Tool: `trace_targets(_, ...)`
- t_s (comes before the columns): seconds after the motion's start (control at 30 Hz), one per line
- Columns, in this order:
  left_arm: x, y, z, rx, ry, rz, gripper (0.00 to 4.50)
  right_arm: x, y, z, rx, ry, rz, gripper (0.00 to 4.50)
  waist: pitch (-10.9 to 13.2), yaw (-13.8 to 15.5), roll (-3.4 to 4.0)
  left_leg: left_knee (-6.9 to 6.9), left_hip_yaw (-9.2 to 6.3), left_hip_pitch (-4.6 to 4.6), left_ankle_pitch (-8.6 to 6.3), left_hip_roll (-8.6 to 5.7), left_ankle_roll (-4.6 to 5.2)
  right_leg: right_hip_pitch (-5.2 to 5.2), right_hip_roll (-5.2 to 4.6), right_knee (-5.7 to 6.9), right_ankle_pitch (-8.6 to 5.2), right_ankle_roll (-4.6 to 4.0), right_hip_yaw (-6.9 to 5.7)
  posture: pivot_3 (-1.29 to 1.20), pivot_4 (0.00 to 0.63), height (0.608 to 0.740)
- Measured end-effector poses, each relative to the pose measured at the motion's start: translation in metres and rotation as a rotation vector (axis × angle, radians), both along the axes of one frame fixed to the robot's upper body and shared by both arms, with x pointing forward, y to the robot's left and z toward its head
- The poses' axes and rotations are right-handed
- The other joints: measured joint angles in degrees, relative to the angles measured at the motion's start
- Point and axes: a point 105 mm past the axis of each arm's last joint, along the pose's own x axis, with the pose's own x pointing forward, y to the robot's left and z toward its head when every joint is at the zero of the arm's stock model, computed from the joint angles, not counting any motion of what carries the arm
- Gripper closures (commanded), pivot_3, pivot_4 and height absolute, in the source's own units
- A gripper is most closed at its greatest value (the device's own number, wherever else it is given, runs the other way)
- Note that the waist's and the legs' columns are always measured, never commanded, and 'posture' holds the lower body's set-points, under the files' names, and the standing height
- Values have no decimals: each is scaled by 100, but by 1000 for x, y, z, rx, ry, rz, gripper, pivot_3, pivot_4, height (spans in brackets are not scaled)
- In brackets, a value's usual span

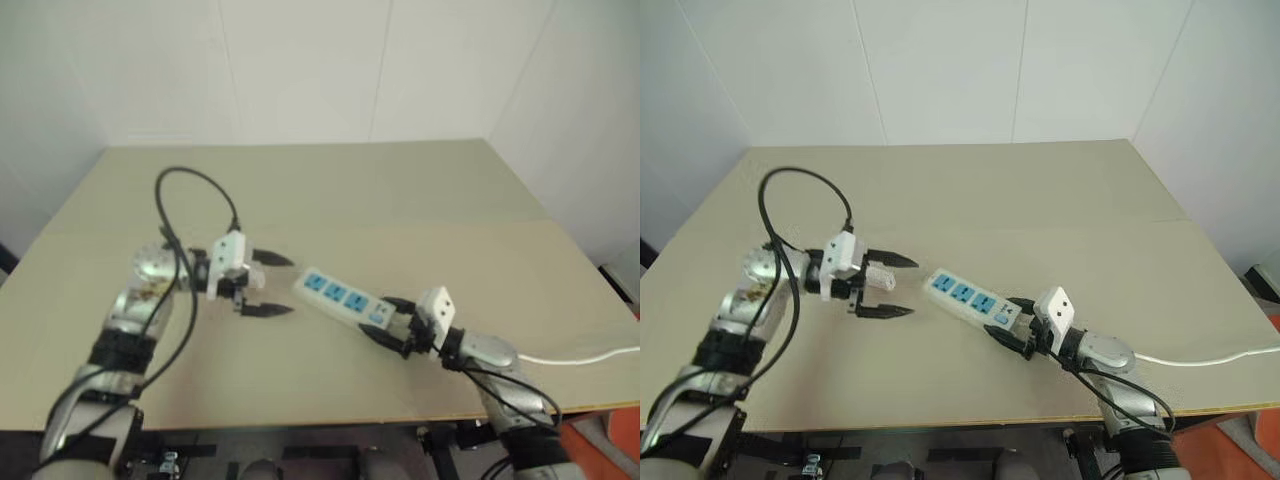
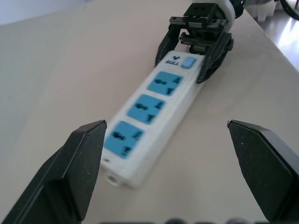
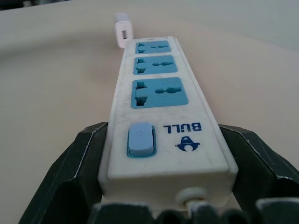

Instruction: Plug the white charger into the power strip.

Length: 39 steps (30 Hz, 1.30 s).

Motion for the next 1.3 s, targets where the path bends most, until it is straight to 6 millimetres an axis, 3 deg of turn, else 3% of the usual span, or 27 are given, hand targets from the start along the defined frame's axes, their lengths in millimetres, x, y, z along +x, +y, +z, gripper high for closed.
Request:
trace_targets(0.13,20,5,14,225,-53,-76,0,-1,5,8,-65,-26,103,1079,5,-2,-7,0,-2,-10,0,-1,0,-7,3,-3,0,0,0,0,150,740)
trace_targets(0.3,48,-2,48,634,-182,-82,0,3,13,10,-123,-51,158,1079,10,-1,-17,1,2,-16,-6,-13,11,-8,-3,-13,-6,9,8,0,150,740)
trace_targets(0.37,54,-7,53,725,-186,-71,0,3,13,5,-128,-34,158,1079,10,-14,-17,1,2,-13,-10,-16,17,-6,-4,-12,-10,15,11,0,150,740)
trace_targets(0.53,60,3,24,946,-131,-66,0,4,17,3,-128,-28,161,1079,13,-74,-21,1,-2,-22,-11,-15,20,-24,-2,2,-11,16,14,0,150,740)
trace_targets(0.67,64,7,20,1045,-142,-44,0,4,16,2,-127,-25,153,1079,16,-70,-27,1,-2,-23,-12,-15,20,-24,-3,2,-11,16,13,0,150,740)
trace_targets(1.07,67,5,9,1136,-159,-61,0,4,18,2,-121,-25,130,1079,17,-77,-28,1,-2,-19,-11,-15,20,-22,-3,9,-11,16,14,0,150,740)
trace_targets(1.3,64,6,-8,1155,-120,-78,0,5,21,1,-119,-23,123,1079,16,-109,-28,1,-2,-9,-11,-15,21,-16,-3,15,-11,16,14,0,150,740)
